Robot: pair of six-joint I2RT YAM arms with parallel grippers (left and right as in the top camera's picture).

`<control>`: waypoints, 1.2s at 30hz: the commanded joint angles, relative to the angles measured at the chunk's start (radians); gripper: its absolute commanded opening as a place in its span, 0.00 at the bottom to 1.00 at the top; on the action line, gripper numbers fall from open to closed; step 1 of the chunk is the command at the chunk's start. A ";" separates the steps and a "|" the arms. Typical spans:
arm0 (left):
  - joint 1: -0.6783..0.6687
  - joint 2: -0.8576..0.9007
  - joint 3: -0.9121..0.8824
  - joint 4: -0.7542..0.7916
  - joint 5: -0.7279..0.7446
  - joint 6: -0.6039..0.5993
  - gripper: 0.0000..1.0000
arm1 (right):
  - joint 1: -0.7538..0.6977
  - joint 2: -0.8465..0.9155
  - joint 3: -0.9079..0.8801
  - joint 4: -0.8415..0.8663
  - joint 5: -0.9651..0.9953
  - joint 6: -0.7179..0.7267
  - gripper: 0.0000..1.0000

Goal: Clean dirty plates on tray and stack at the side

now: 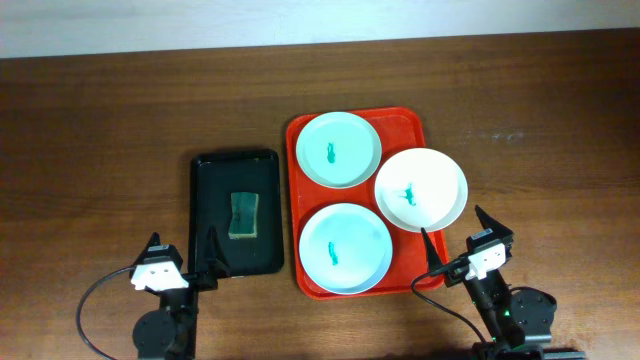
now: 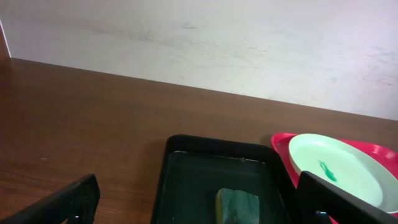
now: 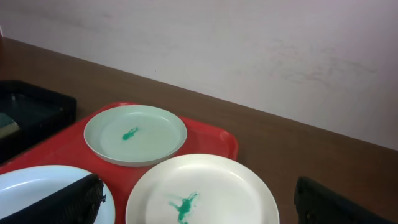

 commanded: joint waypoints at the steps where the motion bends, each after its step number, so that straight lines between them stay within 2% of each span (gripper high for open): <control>1: -0.003 -0.008 -0.003 -0.004 -0.007 0.016 0.99 | 0.005 -0.008 -0.009 0.002 0.009 0.003 0.98; 28: -0.004 -0.008 -0.002 0.023 -0.006 0.015 0.99 | 0.005 -0.008 -0.009 0.002 0.009 0.003 0.98; 32: -0.004 -0.008 -0.002 0.040 0.100 0.012 0.99 | 0.005 -0.008 -0.009 0.007 -0.008 0.005 0.98; 36: -0.004 -0.008 -0.002 0.090 0.214 0.012 0.99 | 0.005 -0.008 -0.009 0.002 -0.195 0.048 0.98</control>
